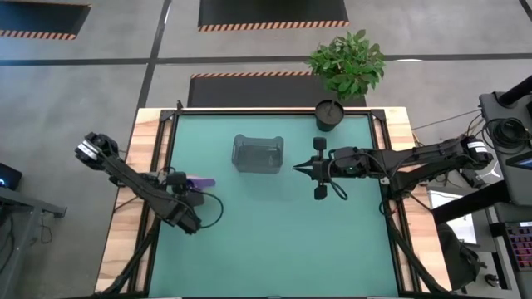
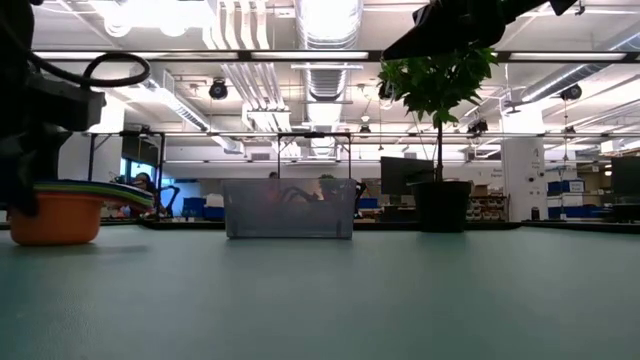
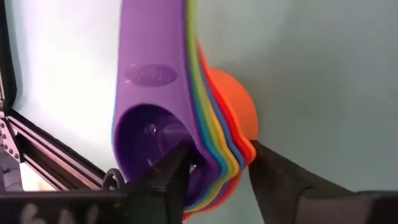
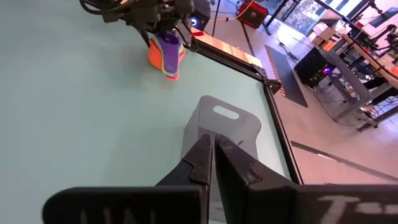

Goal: Nest measuring cups in basket
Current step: Put all the measuring cups into the black bin

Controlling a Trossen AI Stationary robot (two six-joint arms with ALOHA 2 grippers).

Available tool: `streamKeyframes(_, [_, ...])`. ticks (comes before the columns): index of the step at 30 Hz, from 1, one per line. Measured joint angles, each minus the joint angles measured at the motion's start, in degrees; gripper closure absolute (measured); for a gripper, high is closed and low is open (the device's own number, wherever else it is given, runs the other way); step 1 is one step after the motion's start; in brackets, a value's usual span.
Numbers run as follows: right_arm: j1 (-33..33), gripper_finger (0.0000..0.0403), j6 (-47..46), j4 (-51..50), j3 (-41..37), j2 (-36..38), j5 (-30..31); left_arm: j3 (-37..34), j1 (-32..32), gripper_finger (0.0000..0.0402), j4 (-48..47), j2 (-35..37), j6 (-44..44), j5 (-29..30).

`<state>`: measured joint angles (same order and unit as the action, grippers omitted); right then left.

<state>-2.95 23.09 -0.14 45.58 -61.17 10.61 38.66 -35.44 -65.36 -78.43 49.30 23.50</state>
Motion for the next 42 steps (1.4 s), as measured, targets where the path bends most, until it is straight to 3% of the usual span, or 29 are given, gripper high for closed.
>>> streamKeyframes(9, [0.0,0.0394,-0.09,0.0,0.0,0.0,-0.02,3.36,0.0,0.0314,-0.89,0.02,0.13,-1.86])
streamKeyframes(20, [0.0,0.0394,-0.16,-0.07,0.0,-0.01,-0.01,6.5,0.0,0.032,-1.62,0.02,0.13,0.27])
streamKeyframes(26, [0.0,0.0394,0.22,-1.25,0.0,0.0,-0.02,12.61,0.33,0.032,-1.77,0.02,-2.73,5.52])
streamKeyframes(33, [0.01,0.0394,0.46,-1.35,0.0,0.0,-0.02,24.27,6.43,0.032,-1.02,-0.65,-20.69,15.19])
streamKeyframes(36, [0.0,0.0394,0.46,-1.35,0.0,0.0,-0.02,27.22,12.36,0.032,2.0,-0.72,-31.83,15.34])
streamKeyframes(42, [-0.02,0.0394,0.46,-2.33,0.0,0.0,-0.02,28.94,24.06,0.032,18.97,-0.81,-59.03,11.7])
